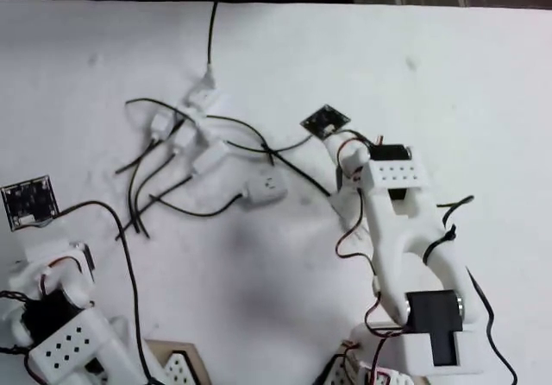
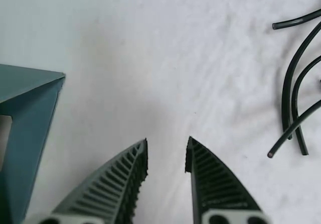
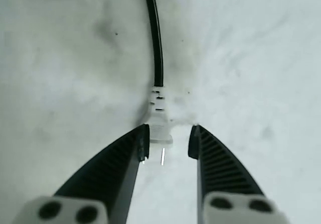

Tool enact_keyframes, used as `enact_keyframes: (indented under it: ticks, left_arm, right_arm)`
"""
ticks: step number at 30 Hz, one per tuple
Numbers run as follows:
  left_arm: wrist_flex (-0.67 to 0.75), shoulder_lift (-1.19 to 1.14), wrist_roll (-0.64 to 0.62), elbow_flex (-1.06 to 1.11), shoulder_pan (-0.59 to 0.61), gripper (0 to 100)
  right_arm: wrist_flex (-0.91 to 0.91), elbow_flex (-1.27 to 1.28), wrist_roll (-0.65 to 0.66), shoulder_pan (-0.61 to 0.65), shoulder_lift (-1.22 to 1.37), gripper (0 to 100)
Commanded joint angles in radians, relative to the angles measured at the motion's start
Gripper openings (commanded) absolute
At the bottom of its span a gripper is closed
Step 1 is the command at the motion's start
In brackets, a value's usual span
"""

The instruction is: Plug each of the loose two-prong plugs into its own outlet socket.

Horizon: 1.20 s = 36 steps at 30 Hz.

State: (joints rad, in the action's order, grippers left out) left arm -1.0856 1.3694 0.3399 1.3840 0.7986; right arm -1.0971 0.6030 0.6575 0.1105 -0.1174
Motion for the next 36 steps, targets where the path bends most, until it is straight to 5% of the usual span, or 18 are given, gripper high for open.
enact_keyframes:
  ticks: [1,21,27,36]
  left_arm:
    - [0.017,0.007,0.011,-0.005,0.005,15]
    - [0.017,0.007,0.011,-0.005,0.005,15]
    - [0.017,0.007,0.011,-0.005,0.005,15]
    - [0.017,0.007,0.011,-0.005,0.005,15]
  right_arm:
    - [0.050,0.026,0.014,-0.013,-0.005,12.7]
    - [0.108,0.057,0.014,0.025,0.154,12.5]
    - [0.110,0.058,0.012,0.076,0.154,2.4]
    - [-0.054,-0.014,0.006,0.047,0.047,14.9]
